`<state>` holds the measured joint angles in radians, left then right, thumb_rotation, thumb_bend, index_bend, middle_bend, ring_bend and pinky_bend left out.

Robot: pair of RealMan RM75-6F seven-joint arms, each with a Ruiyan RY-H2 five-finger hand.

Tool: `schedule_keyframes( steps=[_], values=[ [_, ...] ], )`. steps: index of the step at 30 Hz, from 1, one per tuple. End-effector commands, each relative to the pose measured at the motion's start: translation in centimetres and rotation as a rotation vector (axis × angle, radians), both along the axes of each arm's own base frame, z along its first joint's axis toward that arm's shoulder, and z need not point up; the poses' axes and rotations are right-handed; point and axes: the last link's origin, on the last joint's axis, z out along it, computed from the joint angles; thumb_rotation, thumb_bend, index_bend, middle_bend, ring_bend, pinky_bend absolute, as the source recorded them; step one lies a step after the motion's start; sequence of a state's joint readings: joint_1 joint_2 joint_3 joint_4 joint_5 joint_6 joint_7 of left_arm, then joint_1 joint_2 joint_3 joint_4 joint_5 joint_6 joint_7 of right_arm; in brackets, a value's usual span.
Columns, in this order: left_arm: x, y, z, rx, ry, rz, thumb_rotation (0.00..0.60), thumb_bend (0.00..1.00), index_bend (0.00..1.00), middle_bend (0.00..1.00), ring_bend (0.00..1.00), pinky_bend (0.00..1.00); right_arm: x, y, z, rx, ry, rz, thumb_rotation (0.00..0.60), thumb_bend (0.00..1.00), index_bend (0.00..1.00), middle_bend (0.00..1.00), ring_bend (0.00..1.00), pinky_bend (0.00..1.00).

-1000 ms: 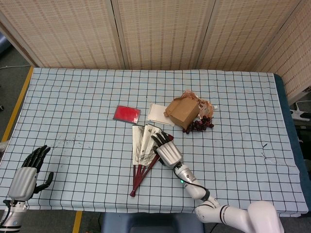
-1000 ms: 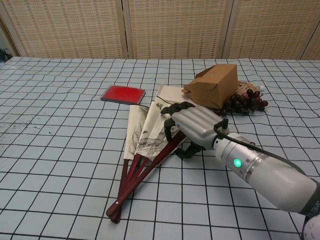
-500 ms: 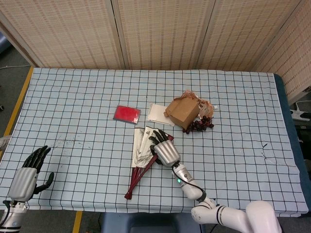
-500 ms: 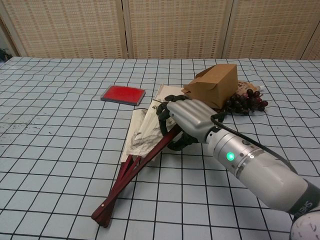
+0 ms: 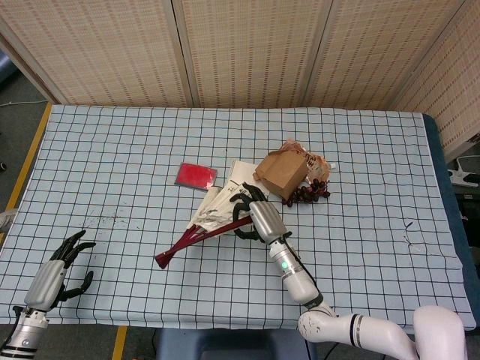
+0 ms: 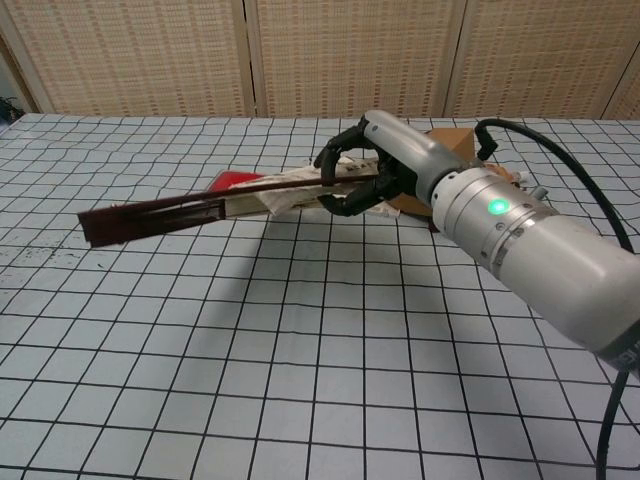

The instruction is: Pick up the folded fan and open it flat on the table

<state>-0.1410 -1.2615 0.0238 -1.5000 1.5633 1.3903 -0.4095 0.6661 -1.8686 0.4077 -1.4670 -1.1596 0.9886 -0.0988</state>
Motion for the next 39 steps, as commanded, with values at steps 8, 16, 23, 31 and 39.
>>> schedule_keyframes(
  steps=[8,16,23,31,39],
  values=[
    [3.5,3.3,-8.7,-0.099,-0.400,-0.007,0.600,0.42,0.00,0.00,0.00,0.12,4.0,-0.7,1.3,0.080,-0.152,-0.044,0.600,0.46,0.84,0.26,0.00,0.03],
    [4.4,7.8,-10.8,0.033,-0.484,0.061,0.600,0.41,0.00,0.00,0.00,0.12,6.0,-0.3,1.8,0.113,-0.183,-0.047,0.600,0.46,0.84,0.26,0.00,0.03],
    [5.7,10.6,-10.8,0.055,-0.606,0.117,0.600,0.41,0.00,0.00,0.00,0.12,7.3,-0.5,2.2,0.133,-0.206,-0.055,0.600,0.46,0.84,0.26,0.00,0.03],
    [7.3,11.7,-10.8,0.061,-0.648,0.091,0.600,0.41,0.01,0.00,0.00,0.12,7.7,-0.3,1.8,0.160,-0.188,-0.063,0.600,0.46,0.84,0.26,0.00,0.03],
    [9.8,12.0,-11.0,0.063,-0.717,0.055,0.600,0.41,0.10,0.00,0.00,0.12,8.1,-0.2,0.4,0.176,-0.175,-0.067,0.600,0.46,0.84,0.26,0.00,0.03]
  ],
)
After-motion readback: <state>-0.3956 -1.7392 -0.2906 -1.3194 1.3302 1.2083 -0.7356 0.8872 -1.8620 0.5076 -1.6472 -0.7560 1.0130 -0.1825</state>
